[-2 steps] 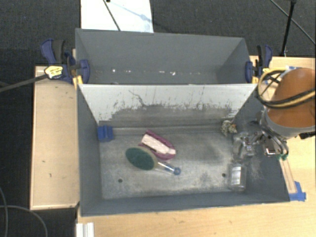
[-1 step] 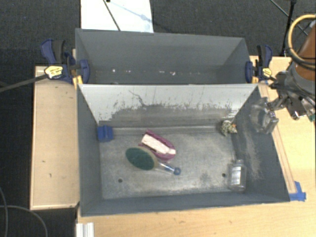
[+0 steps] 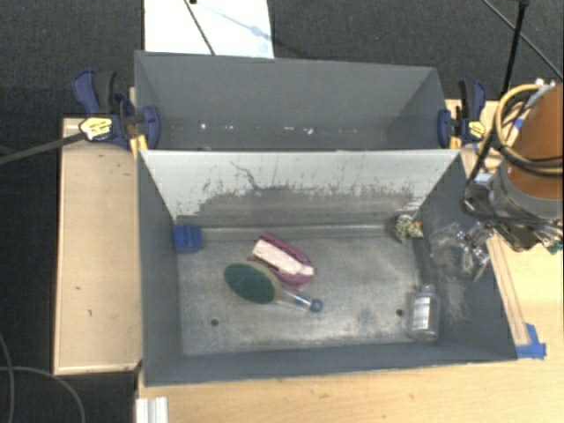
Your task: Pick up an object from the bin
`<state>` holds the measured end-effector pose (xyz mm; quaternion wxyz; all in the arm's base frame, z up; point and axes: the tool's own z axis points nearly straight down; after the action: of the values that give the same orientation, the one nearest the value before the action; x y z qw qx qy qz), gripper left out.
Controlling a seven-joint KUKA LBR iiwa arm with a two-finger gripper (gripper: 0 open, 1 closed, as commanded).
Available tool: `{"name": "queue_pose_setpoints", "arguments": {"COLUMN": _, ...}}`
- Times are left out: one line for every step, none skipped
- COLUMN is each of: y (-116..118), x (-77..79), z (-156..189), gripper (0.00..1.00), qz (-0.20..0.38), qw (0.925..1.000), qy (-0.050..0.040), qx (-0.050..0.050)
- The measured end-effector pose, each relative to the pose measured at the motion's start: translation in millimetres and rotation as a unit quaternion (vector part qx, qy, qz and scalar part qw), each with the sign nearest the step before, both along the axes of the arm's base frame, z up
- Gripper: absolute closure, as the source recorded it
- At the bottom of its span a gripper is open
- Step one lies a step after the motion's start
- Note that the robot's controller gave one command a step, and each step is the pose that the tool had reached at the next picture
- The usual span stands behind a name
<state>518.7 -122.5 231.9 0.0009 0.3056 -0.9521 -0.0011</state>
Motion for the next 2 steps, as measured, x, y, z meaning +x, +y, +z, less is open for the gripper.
{"name": "queue_pose_setpoints", "arguments": {"y": 10.7, "x": -24.8, "z": -57.4, "gripper": 1.00, "qz": 0.248, "qw": 0.9686, "qy": -0.0006, "qx": 0.001}}
{"name": "queue_pose_setpoints", "arguments": {"y": 10.4, "x": -23.9, "z": -56.1, "gripper": 0.00, "qz": 0.247, "qw": 0.9691, "qy": -0.0019, "qx": 0.000}}
